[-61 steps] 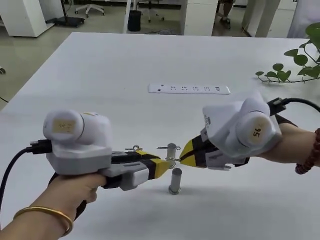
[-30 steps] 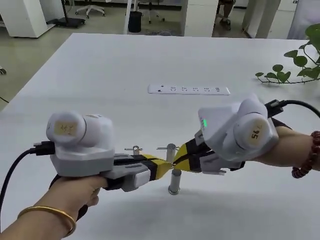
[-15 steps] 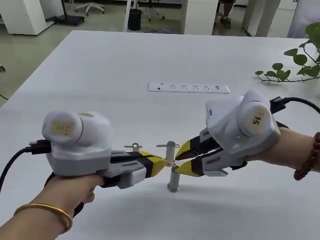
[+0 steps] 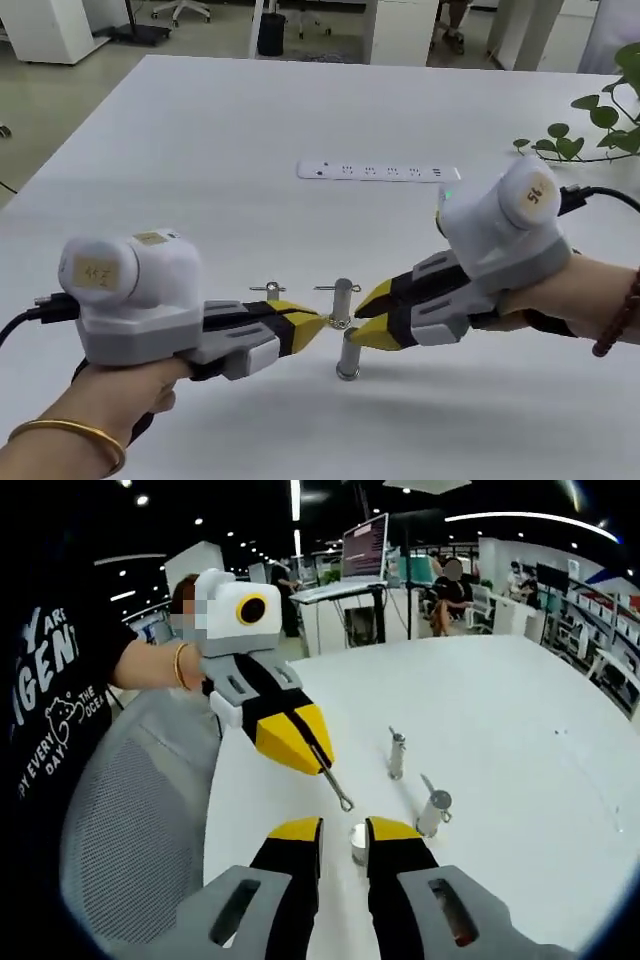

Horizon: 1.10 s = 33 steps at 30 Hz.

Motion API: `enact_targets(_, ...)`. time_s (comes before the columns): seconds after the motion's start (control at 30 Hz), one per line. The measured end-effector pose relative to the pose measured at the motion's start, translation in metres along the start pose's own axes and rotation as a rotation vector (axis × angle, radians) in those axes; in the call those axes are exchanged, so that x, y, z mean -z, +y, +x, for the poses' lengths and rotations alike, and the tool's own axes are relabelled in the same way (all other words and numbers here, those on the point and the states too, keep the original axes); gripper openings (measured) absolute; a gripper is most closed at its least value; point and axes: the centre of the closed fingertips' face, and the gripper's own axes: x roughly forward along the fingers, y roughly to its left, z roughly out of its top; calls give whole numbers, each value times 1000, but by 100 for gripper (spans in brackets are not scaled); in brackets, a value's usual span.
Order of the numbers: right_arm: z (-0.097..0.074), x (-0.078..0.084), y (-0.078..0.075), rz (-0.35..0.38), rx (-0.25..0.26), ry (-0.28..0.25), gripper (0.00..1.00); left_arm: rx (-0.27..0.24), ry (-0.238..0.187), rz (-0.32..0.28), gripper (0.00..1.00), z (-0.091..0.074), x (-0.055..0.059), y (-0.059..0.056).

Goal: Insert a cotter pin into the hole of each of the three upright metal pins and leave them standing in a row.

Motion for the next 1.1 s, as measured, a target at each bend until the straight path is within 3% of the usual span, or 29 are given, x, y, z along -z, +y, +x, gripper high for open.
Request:
enact_targets(0.23,-2,-6,11,91,-85,-72,11,65,-25,49,0,-4,-3,-9)
enact_targets(0.4,-4,-7,17,116,-129,-95,11,103,-24,78,0,-6,-3,-15)
enact_targets(0.67,2,-3,25,124,-169,-93,12,138,-26,80,0,-4,-4,-19)
enact_targets(1.1,4,-2,39,125,-260,-103,8,224,-23,100,0,-5,-6,-37)
